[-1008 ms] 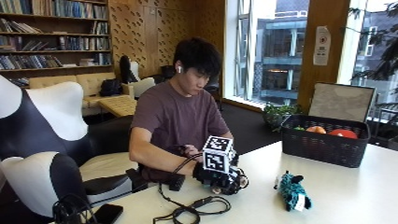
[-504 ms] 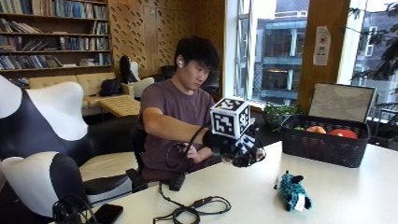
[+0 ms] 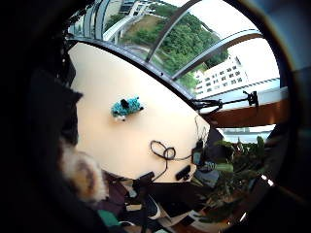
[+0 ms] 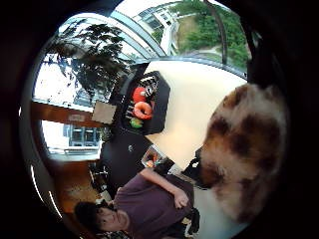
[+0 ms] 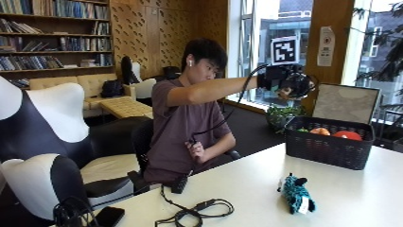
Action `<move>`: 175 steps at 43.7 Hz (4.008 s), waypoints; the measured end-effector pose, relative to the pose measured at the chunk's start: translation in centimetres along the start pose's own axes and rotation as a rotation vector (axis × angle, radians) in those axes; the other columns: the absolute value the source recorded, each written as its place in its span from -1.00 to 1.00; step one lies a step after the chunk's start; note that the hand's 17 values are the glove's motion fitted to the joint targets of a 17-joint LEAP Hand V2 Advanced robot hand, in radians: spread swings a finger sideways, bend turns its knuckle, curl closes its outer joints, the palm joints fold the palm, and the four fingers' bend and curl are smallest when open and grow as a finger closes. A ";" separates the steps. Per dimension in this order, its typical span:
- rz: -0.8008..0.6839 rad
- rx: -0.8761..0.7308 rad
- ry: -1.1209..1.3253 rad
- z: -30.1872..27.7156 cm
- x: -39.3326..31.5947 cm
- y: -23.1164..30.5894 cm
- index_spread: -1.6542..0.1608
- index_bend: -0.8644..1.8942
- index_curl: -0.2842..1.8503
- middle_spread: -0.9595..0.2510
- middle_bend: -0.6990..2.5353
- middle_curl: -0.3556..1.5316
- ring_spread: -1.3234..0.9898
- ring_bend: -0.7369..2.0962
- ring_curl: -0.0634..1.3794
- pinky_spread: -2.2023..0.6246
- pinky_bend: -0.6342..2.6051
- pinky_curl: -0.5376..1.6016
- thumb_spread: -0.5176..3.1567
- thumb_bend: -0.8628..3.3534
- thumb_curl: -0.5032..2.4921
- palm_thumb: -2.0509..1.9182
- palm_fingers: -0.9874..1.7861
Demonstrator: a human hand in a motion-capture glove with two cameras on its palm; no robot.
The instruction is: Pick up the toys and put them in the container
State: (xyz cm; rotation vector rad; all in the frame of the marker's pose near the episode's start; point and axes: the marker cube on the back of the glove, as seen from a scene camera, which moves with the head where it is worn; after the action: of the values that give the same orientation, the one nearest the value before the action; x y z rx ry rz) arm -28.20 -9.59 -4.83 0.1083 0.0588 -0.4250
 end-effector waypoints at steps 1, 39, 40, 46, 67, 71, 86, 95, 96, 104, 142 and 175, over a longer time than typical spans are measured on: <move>-0.004 0.002 0.016 -0.4 -1.2 -0.8 0.43 0.04 -0.07 -0.05 -0.04 -0.01 -0.28 0.41 0.18 0.30 0.21 0.14 -0.33 -0.56 -0.11 0.36 0.11; -0.447 -0.357 -0.118 6.1 -41.7 -13.9 0.45 -0.05 0.15 0.01 -0.16 0.14 -0.22 0.49 0.18 0.34 0.25 0.16 -0.23 -0.62 -0.07 0.26 -0.25; -0.449 -0.377 -0.112 6.5 -41.8 -13.8 0.45 -0.05 0.14 0.05 -0.20 0.11 -0.21 0.47 0.17 0.34 0.24 0.15 -0.21 -0.62 -0.09 0.24 -0.31; -0.455 -0.381 -0.104 7.5 -41.1 -13.7 0.48 -0.22 0.00 0.35 -0.39 -0.02 -0.02 0.03 -0.03 0.49 0.16 0.07 -0.14 -0.64 -0.20 0.10 -0.75; -0.248 -0.233 -0.090 -0.3 -23.1 -10.8 0.53 -0.31 -0.32 0.50 -0.51 -0.26 0.16 -0.30 -0.33 0.61 -0.09 -0.11 -0.06 -0.61 -0.39 0.01 -0.50; -0.155 -0.201 -0.081 -1.5 -16.3 -9.0 0.53 -0.30 -0.35 0.50 -0.51 -0.28 0.17 -0.30 -0.33 0.61 -0.11 -0.13 -0.05 -0.61 -0.41 0.01 -0.48; -0.026 -0.171 -0.011 0.3 6.2 -1.7 0.52 -0.29 -0.43 0.46 -0.49 -0.34 0.17 -0.30 -0.33 0.61 -0.16 -0.16 -0.03 -0.60 -0.45 0.02 -0.43; 0.179 -0.213 -0.025 9.4 12.0 -0.8 0.52 -0.29 -0.46 0.46 -0.49 -0.36 0.16 -0.30 -0.33 0.61 -0.16 -0.16 -0.02 -0.60 -0.46 0.03 -0.41; 0.195 -0.224 -0.039 10.7 12.0 -0.8 0.52 -0.29 -0.46 0.46 -0.49 -0.36 0.16 -0.30 -0.33 0.61 -0.16 -0.16 -0.02 -0.60 -0.46 0.03 -0.41; 0.096 -0.373 -0.118 22.9 10.0 0.1 0.52 -0.28 -0.47 0.46 -0.49 -0.37 0.16 -0.30 -0.33 0.61 -0.16 -0.16 -0.02 -0.60 -0.46 0.03 -0.41; 0.190 -0.157 -0.244 18.0 5.9 -7.5 0.48 0.15 -0.09 0.15 0.04 0.00 -0.24 0.09 0.05 0.33 -0.10 -0.05 -0.25 -0.53 -0.23 0.34 0.30; -0.178 -0.044 -0.091 -2.3 -26.3 -16.2 0.48 0.32 0.26 0.16 0.20 0.31 -0.34 0.29 0.31 0.30 0.07 0.13 -0.35 -0.58 -0.10 0.35 0.05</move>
State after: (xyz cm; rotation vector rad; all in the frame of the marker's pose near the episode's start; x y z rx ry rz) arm -58.88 -13.21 -6.50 0.0405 -0.0126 -0.6058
